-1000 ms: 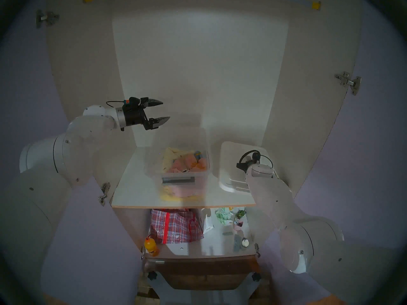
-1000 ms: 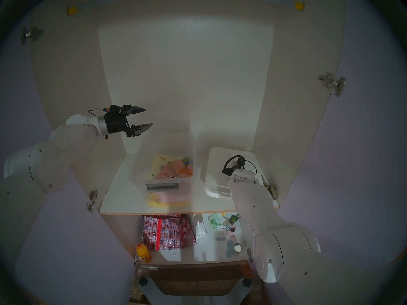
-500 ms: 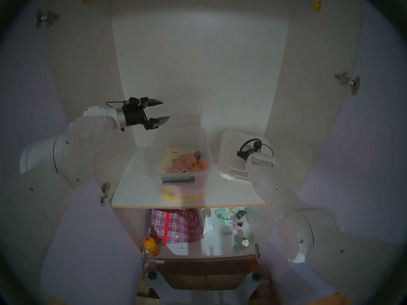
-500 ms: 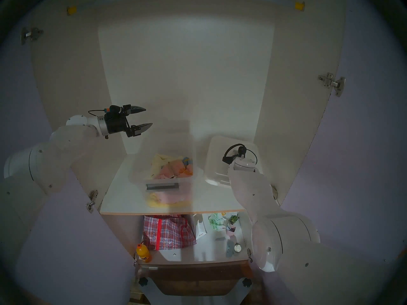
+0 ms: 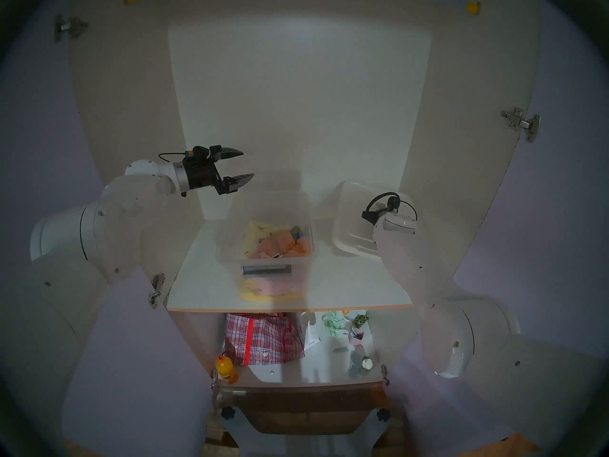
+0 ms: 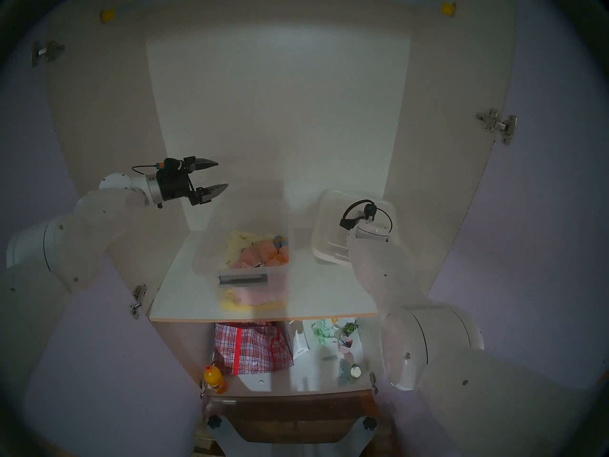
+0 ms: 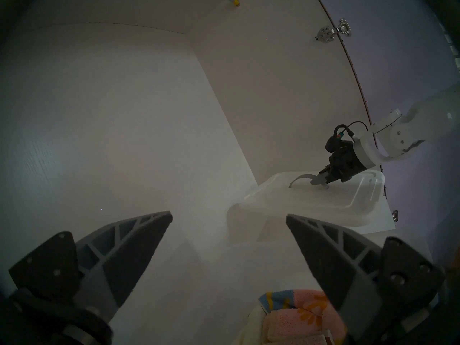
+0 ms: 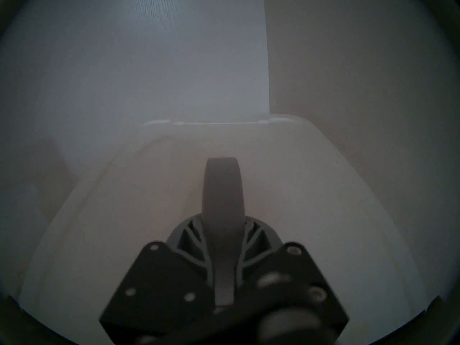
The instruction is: Take socks out of the storage bin, place them on top of the cabinet, and put the lid back on the bin
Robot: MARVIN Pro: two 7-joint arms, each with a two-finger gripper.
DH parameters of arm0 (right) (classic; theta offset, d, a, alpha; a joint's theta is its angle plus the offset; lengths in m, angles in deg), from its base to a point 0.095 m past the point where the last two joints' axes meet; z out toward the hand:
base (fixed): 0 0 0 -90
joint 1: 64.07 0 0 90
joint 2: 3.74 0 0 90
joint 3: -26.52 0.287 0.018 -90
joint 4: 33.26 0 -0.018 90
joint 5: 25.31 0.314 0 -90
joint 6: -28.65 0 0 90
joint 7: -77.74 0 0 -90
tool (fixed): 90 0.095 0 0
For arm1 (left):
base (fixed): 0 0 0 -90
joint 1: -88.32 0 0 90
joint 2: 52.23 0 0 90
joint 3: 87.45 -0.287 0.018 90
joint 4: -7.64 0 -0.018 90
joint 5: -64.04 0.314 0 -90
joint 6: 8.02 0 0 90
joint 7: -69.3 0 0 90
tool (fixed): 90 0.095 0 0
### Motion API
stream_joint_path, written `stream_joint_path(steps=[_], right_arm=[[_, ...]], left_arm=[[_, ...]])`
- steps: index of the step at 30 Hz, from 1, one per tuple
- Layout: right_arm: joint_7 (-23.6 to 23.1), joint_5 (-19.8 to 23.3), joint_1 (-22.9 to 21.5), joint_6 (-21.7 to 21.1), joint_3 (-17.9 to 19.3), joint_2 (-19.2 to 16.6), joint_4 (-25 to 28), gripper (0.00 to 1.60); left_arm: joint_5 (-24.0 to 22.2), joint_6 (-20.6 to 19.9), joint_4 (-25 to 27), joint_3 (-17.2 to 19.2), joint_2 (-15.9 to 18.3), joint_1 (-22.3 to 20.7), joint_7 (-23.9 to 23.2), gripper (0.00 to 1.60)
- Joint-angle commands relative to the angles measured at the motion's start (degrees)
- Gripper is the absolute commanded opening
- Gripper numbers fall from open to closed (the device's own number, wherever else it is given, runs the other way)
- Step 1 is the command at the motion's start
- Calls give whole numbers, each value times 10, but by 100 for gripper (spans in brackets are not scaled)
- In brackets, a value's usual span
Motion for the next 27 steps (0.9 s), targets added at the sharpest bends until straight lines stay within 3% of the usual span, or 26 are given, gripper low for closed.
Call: stream_joint_path(steps=[1, 27], right_arm=[[-2, -1, -47, 6, -3, 7, 15, 0], [-7, -2, -89, 2, -44, 101, -29, 0]], left_arm=[[-5, 4, 11, 5, -2, -18, 0, 160], [-5, 13, 10, 7, -3, -11, 9, 160]])
